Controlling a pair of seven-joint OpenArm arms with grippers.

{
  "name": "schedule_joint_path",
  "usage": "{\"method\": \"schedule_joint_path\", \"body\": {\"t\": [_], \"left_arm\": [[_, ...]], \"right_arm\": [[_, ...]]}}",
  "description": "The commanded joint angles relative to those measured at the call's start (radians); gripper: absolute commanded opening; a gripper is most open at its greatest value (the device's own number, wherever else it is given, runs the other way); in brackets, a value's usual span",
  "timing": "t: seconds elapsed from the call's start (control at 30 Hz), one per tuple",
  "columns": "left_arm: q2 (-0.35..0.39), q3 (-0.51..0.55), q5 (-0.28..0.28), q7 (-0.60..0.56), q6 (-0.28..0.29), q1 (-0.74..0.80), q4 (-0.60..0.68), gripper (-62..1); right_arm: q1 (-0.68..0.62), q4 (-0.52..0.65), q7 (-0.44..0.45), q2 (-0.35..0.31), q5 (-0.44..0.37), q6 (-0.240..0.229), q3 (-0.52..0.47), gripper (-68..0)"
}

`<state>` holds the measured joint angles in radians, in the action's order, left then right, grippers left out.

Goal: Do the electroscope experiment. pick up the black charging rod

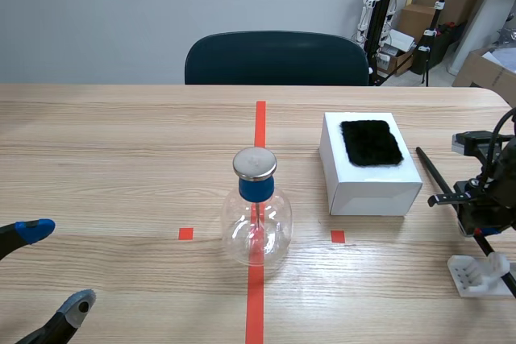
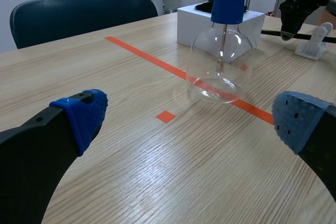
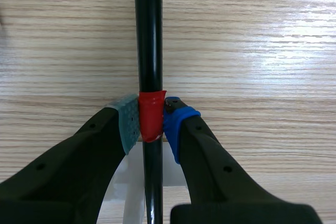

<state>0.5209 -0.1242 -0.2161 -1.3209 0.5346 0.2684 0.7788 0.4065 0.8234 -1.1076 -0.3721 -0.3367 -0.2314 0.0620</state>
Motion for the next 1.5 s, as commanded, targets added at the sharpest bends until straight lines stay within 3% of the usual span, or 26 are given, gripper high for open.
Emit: {"method": "schedule_joint_path", "body": {"t": [0.0,0.27,0.5,0.8,1.03,1.17,1.33,1.47], "left_arm": [[0.006,0.001,0.01,-0.015,0.003,-0.003,0.012,1.4],[0.006,0.001,0.01,-0.016,0.003,-0.003,0.012,1.4],[0.006,0.001,0.01,-0.015,0.003,-0.003,0.012,1.4],[0.006,0.001,0.01,-0.016,0.003,-0.003,0.012,1.4],[0.006,0.001,0.01,-0.015,0.003,-0.003,0.012,1.4],[0.006,0.001,0.01,-0.015,0.003,-0.003,0.012,1.4],[0.006,0.001,0.01,-0.015,0.003,-0.003,0.012,1.4],[0.006,0.001,0.01,-0.015,0.003,-0.003,0.012,1.4]], "right_arm": [[0.026,0.008,0.0,-0.021,-0.01,0.0,-0.001,-67.5],[0.026,0.014,-0.005,-0.026,-0.012,0.0,-0.002,-67.5],[0.026,0.057,-0.02,-0.062,-0.061,0.0,-0.002,-67.5],[0.01,0.179,-0.11,-0.092,-0.061,0.0,-0.003,-67.3],[-0.16,0.469,-0.107,-0.152,-0.056,0.007,-0.06,-67.3],[-0.329,0.704,-0.062,-0.154,0.014,0.007,-0.14,-67.3],[-0.571,0.98,0.093,-0.144,0.138,0.008,-0.204,-67.3],[-0.762,1.141,0.261,-0.098,0.317,0.008,-0.216,-67.3]]}}
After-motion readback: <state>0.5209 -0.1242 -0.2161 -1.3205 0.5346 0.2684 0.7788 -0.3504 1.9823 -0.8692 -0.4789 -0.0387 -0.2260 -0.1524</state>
